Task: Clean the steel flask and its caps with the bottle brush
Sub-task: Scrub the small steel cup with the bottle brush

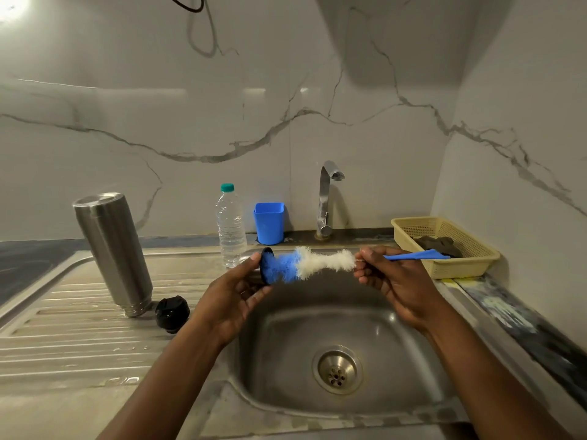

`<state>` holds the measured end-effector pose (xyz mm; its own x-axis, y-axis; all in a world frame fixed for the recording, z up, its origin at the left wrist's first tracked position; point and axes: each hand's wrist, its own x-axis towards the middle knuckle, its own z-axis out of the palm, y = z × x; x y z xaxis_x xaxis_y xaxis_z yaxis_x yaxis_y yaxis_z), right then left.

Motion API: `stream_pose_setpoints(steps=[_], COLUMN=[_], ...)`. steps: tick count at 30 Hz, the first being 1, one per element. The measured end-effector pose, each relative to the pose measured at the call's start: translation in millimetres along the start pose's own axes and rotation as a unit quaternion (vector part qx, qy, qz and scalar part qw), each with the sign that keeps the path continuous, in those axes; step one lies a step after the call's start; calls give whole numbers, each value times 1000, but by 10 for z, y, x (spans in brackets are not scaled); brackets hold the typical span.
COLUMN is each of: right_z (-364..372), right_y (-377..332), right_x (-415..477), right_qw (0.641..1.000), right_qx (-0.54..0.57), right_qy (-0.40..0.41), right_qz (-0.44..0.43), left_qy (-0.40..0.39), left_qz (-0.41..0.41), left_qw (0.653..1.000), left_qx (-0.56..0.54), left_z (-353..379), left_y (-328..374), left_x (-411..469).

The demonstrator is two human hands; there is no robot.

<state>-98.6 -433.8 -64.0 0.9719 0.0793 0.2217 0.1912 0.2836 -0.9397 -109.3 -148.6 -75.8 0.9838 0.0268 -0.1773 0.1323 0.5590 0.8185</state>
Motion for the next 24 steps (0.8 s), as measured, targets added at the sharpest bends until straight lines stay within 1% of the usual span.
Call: stream_pose_setpoints(steps=[3, 9, 14, 17, 20, 24], right_z=[-68, -79, -56, -34, -37, -45], right_y=[-68, -99, -92, -83, -84, -66], right_x=[-19, -24, -23, -21, 4, 44], right_qw=[1000, 1000, 1000, 1000, 1000, 998], right_qx=[-2, -5, -1, -7, 4, 10], right_qy=[-7, -4, -1, 1, 20, 65], right_qz=[-9, -15, -17, -18, -20, 3], left_qy=[8, 44, 32, 18, 17, 5], left_qz=[16, 9, 9, 7, 15, -20], left_qw=[1000, 999, 997, 999, 999, 1000], left_qx=[7, 14, 67, 50, 28, -7], left_z=[21, 39, 46, 8, -12, -9], left_y=[11, 8, -49, -8, 29, 14], left_x=[-6, -19, -12, -8, 4, 4])
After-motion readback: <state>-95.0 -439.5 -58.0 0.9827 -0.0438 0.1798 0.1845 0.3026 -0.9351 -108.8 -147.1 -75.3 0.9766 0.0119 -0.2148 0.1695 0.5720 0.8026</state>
